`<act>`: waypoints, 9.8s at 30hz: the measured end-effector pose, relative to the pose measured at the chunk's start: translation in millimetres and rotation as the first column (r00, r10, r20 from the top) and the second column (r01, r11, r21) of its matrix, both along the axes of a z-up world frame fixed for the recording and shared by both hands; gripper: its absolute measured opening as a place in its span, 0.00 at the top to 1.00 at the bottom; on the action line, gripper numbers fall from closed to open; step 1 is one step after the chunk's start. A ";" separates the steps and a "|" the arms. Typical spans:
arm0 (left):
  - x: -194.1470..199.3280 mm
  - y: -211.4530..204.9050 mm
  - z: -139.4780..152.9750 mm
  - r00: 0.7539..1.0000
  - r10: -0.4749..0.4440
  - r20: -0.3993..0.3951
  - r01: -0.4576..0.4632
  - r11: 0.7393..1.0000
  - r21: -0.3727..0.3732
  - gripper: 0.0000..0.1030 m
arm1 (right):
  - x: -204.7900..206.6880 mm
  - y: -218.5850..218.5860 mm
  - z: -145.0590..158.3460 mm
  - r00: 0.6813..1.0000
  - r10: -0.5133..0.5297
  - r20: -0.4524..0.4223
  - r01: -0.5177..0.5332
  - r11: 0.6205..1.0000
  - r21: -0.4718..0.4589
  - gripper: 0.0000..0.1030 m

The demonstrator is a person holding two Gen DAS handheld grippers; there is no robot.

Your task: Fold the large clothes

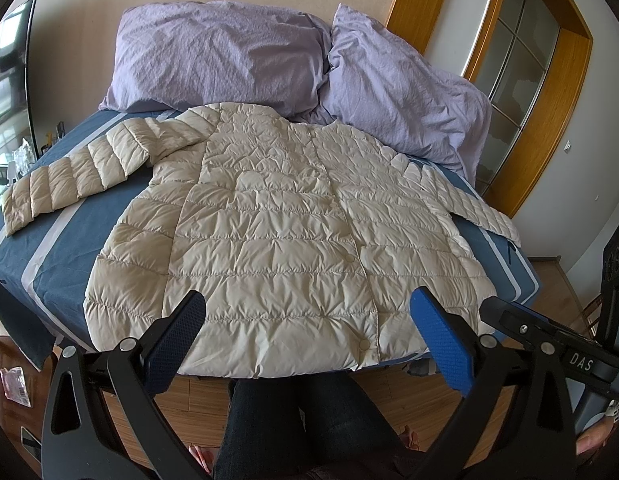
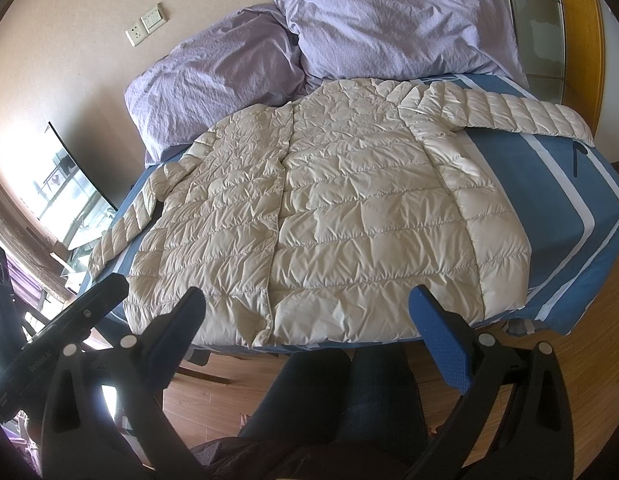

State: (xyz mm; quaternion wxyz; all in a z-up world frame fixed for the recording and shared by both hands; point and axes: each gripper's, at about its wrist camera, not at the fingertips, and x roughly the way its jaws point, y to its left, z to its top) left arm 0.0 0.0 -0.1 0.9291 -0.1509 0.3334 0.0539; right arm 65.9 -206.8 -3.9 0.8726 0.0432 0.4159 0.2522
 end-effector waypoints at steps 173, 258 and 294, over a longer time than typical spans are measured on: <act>188.6 79.8 -96.5 0.944 0.221 -0.247 -0.170 0.962 0.212 0.01 | 313.9 178.1 -47.8 0.992 -0.034 0.122 0.065 0.965 -0.255 0.32; -12.4 379.9 -70.2 0.613 0.735 -0.289 -0.761 0.647 0.034 0.31 | 291.5 230.1 -97.2 0.996 0.075 0.043 -0.056 0.938 -0.341 0.02; 3.0 371.6 -72.7 0.643 0.724 -0.251 -0.754 0.656 -0.040 0.95 | 291.0 229.5 -96.5 0.996 0.073 0.044 -0.055 0.941 -0.334 0.02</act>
